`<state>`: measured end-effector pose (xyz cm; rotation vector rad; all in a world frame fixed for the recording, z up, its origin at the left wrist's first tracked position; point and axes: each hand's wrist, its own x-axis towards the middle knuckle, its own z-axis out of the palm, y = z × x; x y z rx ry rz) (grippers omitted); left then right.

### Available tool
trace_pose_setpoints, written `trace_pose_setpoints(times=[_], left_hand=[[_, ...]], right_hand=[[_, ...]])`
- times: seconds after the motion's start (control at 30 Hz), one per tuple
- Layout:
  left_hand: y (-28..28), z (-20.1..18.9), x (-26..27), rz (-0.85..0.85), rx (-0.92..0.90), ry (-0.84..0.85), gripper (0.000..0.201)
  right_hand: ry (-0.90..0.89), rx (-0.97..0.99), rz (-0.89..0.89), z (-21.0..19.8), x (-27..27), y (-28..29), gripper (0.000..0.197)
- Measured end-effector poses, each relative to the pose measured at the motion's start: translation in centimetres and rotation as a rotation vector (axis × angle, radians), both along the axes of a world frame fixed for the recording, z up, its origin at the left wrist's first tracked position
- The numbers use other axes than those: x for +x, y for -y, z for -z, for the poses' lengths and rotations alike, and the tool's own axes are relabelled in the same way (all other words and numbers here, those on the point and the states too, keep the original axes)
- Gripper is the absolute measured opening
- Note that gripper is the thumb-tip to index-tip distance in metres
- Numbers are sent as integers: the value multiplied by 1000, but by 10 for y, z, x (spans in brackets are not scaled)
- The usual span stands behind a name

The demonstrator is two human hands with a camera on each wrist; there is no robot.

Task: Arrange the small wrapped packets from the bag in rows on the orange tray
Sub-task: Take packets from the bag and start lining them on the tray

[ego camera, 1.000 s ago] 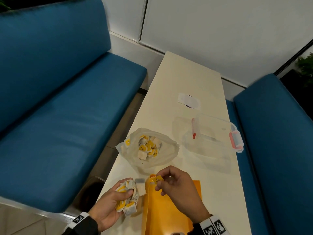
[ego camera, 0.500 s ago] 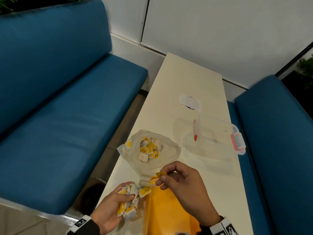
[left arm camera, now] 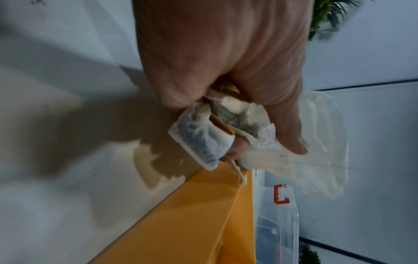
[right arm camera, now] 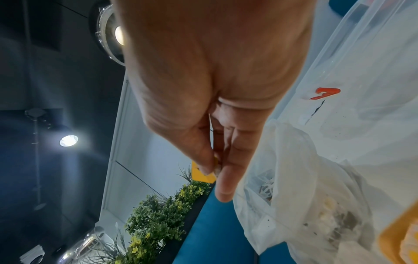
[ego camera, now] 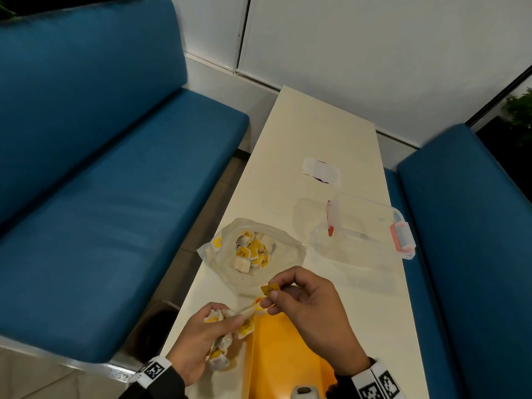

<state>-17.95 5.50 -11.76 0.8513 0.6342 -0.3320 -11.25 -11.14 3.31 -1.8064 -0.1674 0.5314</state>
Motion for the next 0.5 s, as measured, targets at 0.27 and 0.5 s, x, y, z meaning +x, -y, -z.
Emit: trace_pose_setpoints(times=[0.27, 0.5], left_hand=[[5, 7, 5, 84, 195, 86, 60], [10, 3, 8, 78, 303, 77, 17]], right_hand=[[3, -32, -29, 5, 2, -4, 10], [1, -32, -69, 6, 1, -12, 12]])
